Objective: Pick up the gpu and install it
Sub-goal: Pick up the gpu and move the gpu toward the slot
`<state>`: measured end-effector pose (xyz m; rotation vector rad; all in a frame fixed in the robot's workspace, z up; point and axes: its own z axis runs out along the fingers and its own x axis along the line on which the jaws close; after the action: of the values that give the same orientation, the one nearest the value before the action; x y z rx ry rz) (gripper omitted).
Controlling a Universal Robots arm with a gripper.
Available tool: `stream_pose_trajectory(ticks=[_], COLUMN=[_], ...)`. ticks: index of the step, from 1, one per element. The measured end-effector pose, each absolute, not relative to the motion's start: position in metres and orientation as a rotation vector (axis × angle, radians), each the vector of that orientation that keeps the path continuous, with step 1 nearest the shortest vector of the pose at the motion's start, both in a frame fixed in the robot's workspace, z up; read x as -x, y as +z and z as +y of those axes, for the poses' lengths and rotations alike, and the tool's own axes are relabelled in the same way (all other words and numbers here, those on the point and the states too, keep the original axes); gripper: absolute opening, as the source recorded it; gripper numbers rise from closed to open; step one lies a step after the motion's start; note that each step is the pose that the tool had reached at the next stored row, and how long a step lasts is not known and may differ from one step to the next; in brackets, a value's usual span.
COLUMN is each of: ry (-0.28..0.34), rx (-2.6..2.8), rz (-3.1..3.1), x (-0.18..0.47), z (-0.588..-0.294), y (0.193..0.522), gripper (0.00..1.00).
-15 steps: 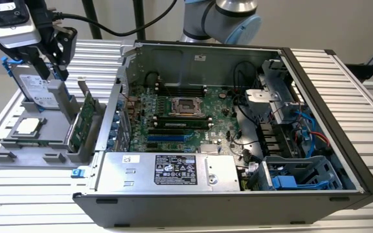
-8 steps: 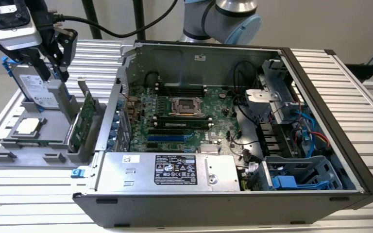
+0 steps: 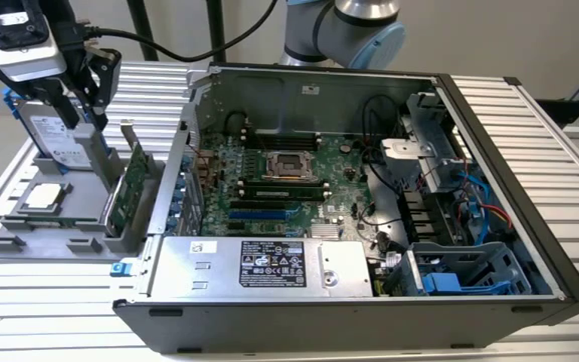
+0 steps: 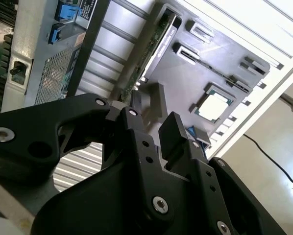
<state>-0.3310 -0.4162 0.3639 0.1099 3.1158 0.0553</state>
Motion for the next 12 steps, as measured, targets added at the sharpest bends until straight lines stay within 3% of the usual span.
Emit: stream_pose_trajectory(ticks=[12], ry=[0.019], rx=[-0.109], rz=[3.115], x=[0.3311], z=[-0.4160], y=[0.3591], gripper=[1.00])
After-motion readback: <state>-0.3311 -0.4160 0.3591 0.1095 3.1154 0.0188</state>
